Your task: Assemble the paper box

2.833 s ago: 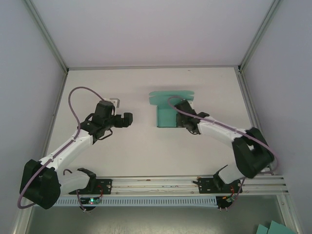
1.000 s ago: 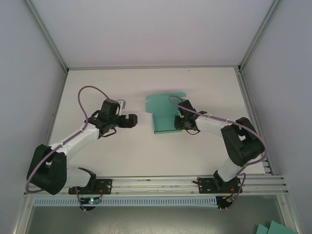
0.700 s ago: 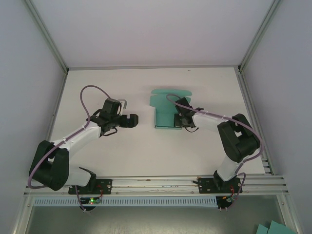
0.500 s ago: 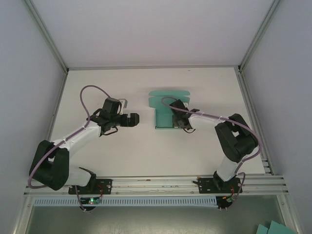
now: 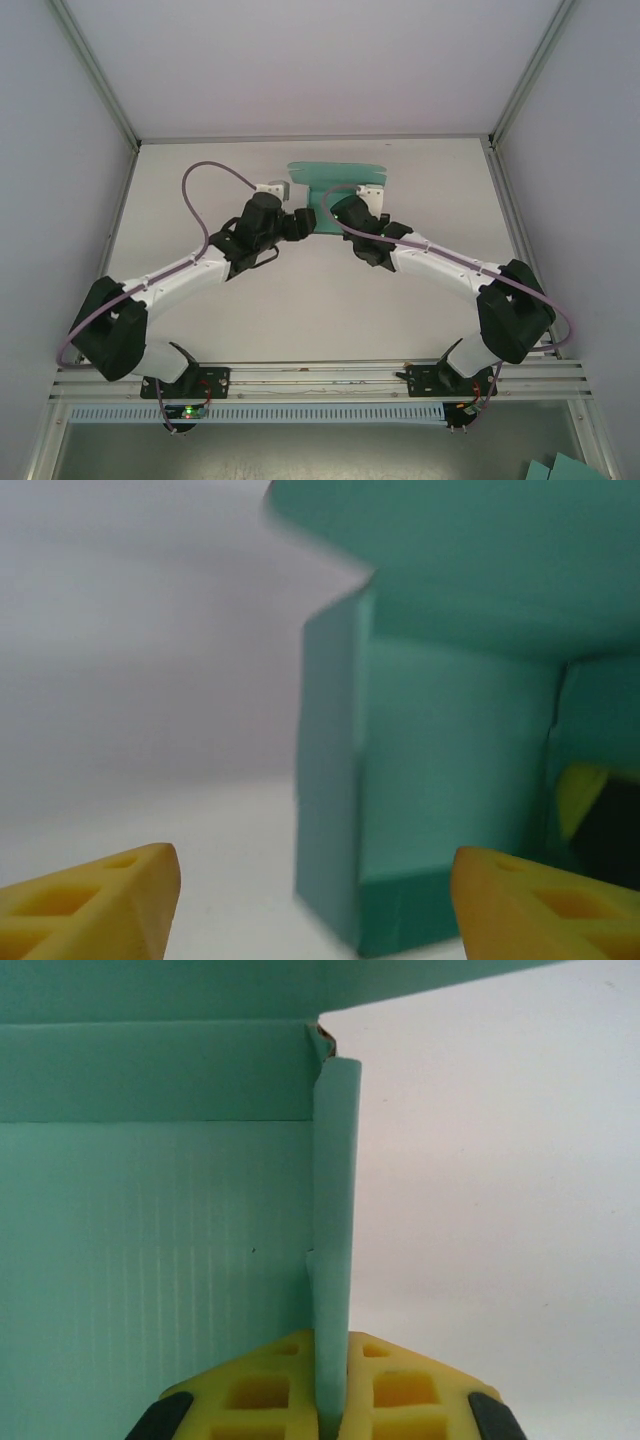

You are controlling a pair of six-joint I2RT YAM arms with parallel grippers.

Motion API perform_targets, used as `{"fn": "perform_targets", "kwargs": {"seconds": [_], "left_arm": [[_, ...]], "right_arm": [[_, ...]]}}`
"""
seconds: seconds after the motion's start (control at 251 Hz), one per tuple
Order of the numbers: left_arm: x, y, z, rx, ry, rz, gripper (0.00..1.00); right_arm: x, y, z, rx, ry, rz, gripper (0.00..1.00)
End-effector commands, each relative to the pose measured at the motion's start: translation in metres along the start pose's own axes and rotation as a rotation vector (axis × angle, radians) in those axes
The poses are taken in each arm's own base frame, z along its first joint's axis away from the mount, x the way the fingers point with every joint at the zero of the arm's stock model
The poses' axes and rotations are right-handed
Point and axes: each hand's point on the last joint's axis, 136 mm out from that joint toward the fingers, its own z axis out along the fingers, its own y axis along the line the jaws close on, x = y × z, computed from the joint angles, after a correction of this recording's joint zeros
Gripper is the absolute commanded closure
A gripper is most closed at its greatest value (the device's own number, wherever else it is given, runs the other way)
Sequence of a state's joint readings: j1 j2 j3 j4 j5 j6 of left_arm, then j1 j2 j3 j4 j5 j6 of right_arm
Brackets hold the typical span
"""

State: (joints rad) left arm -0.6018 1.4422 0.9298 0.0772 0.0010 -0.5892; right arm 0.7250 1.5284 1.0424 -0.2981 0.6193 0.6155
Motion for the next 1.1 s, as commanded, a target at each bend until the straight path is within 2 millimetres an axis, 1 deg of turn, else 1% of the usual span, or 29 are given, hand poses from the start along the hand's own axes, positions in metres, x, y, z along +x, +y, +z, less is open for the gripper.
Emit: {"fn": "perform_targets", "kwargs": {"seconds": [0.0,0.04,0.088,0.188,0.259,0.339,0.431,0.459,0.487,0.551,0.611,0.742,0.778,0.838,0.862,0.91,0.978,1.045,1.097], "left_arm": [[-0.02,-0.011,0.015,-0.008,-0.079,0.024,0.31],[-0.018,-0.01,0.02,-0.043,-0.068,0.052,0.34],[-0.017,-0.006,0.025,-0.105,-0.061,0.092,0.35],[-0.01,-0.001,0.03,-0.205,-0.043,0.167,0.39],[-0.006,0.002,0.029,-0.249,-0.042,0.186,0.48],[-0.005,0.005,0.029,-0.285,-0.039,0.201,0.5],[-0.004,0.012,0.028,-0.334,-0.035,0.221,0.61],[-0.003,0.013,0.029,-0.341,-0.032,0.224,0.61],[-0.002,0.014,0.03,-0.345,-0.028,0.23,0.64],[0.0,0.014,0.034,-0.344,-0.018,0.239,0.66],[0.001,0.014,0.038,-0.345,-0.003,0.244,0.77],[0.003,0.01,0.045,-0.331,0.007,0.255,0.79],[0.002,0.01,0.046,-0.328,0.004,0.254,0.85],[0.001,0.006,0.048,-0.314,0.006,0.258,1.0],[0.0,0.004,0.048,-0.308,0.006,0.256,1.0],[-0.001,-0.002,0.048,-0.286,0.011,0.267,1.0],[-0.006,-0.006,0.043,-0.289,-0.004,0.272,1.0],[-0.012,-0.006,0.033,-0.325,-0.026,0.271,1.0],[-0.018,-0.006,0.025,-0.347,-0.043,0.263,1.0]], "right_arm": [[0.0,0.002,-0.003,0.003,-0.01,0.028,1.0],[-0.001,0.005,-0.006,-0.006,-0.016,0.029,1.0],[-0.003,0.006,-0.009,-0.007,-0.027,0.035,1.0],[-0.005,0.001,-0.012,0.009,-0.041,0.053,1.0],[-0.006,0.0,-0.012,0.01,-0.044,0.06,1.0],[-0.006,-0.001,-0.012,0.019,-0.045,0.061,1.0],[-0.006,-0.002,-0.012,0.021,-0.041,0.063,1.0],[-0.007,-0.001,-0.013,0.019,-0.041,0.068,1.0],[-0.007,-0.001,-0.013,0.011,-0.042,0.078,1.0],[-0.009,0.004,-0.014,-0.022,-0.048,0.094,1.0],[-0.01,0.006,-0.015,-0.035,-0.048,0.098,1.0],[-0.012,0.005,-0.016,-0.069,-0.05,0.131,1.0],[-0.012,0.007,-0.016,-0.096,-0.048,0.144,1.0],[-0.012,0.009,-0.015,-0.123,-0.042,0.155,1.0],[-0.01,0.009,-0.013,-0.124,-0.038,0.151,1.0],[-0.009,0.004,-0.009,-0.102,-0.031,0.143,1.0],[-0.006,-0.011,-0.003,-0.015,-0.027,0.122,1.0],[-0.004,-0.032,0.004,0.105,-0.027,0.09,1.0],[-0.001,-0.053,0.009,0.221,-0.01,0.082,1.0]]}}
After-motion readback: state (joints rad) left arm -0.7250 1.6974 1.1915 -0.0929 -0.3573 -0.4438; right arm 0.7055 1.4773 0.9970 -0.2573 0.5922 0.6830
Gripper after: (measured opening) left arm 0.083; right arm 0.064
